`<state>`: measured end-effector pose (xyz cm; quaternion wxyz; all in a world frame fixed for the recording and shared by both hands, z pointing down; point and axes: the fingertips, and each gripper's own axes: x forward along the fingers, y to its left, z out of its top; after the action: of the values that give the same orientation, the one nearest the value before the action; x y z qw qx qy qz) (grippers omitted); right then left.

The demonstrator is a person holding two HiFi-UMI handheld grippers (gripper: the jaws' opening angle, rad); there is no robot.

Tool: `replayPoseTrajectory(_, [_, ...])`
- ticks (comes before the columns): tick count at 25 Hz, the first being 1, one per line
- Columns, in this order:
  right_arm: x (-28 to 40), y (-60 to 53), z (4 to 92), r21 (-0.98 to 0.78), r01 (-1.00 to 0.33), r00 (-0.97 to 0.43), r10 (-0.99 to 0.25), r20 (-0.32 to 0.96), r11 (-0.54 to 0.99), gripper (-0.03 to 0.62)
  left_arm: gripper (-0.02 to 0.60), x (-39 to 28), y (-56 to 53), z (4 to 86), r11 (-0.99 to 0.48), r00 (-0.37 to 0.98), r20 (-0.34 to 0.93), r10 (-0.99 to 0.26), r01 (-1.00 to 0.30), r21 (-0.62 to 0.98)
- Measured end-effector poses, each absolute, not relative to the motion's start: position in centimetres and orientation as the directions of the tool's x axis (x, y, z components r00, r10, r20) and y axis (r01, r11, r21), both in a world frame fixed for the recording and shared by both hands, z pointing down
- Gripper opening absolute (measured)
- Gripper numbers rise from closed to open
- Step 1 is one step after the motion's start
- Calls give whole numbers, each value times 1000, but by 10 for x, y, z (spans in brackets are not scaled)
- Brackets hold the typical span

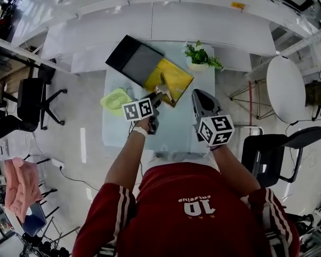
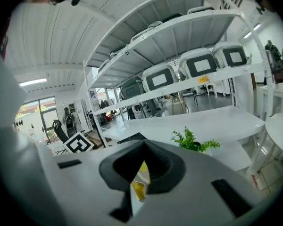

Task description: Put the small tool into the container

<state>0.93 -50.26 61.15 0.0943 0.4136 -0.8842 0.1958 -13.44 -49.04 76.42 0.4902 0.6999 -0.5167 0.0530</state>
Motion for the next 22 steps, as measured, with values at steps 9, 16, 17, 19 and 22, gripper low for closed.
replayPoseTrajectory(9, [13, -459, 561, -190, -788, -616, -739, 273, 586, 5, 146, -113, -449, 700, -156, 546, 458, -702, -745, 648])
replayPoseTrajectory(16, [6, -426, 517, -178, -778, -628, -742, 233, 603, 5, 146, -118, -419, 641, -265, 585, 362, -726, -723, 638])
replayPoseTrajectory(17, [5, -422, 509, -174, -778, -628, -745, 224, 604, 5, 146, -121, -415, 631, -275, 585, 348, -732, -722, 635])
replayPoseTrajectory(19, [4, -414, 493, -168, -778, -628, -750, 205, 606, 5, 146, -128, -408, 610, -301, 585, 324, -743, -725, 619])
replayPoseTrajectory(22, [-1, -405, 471, -159, -772, -636, -752, 174, 616, 5, 146, -140, -399, 579, -353, 583, 289, -759, -742, 570])
